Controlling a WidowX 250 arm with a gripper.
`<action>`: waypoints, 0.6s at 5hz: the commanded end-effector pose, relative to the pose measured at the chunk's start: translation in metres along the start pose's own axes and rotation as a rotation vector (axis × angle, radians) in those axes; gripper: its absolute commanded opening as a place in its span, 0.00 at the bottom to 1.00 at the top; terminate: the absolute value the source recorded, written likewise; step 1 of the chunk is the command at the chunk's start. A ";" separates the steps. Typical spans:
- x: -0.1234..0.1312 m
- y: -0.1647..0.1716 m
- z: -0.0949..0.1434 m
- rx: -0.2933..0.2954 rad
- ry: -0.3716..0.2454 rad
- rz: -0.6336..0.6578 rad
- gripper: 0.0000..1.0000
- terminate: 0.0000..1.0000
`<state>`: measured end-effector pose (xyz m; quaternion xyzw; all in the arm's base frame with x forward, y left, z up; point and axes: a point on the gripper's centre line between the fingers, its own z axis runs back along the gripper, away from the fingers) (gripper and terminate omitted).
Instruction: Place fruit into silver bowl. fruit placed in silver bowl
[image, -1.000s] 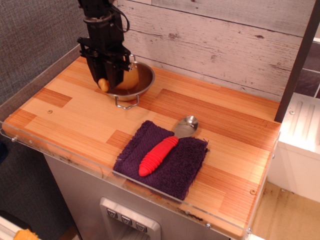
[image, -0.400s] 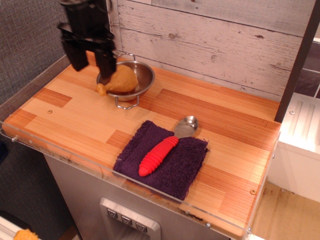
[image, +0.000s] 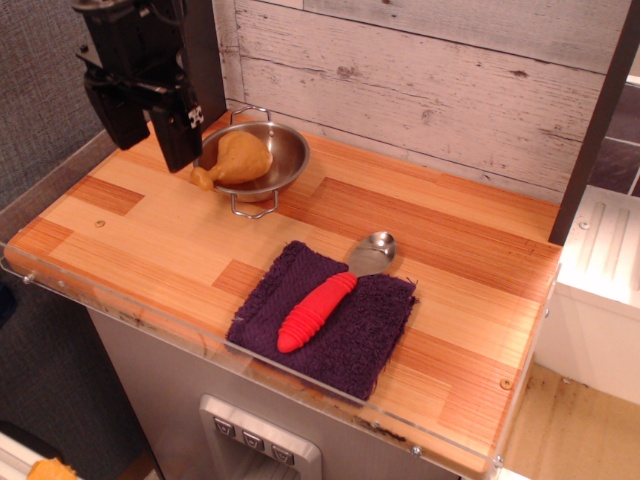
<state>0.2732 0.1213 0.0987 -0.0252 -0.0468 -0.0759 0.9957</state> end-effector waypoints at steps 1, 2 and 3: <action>-0.016 -0.007 0.016 0.036 -0.026 0.025 1.00 0.00; -0.016 -0.007 0.016 0.036 -0.026 0.025 1.00 0.00; -0.016 -0.007 0.016 0.036 -0.026 0.025 1.00 1.00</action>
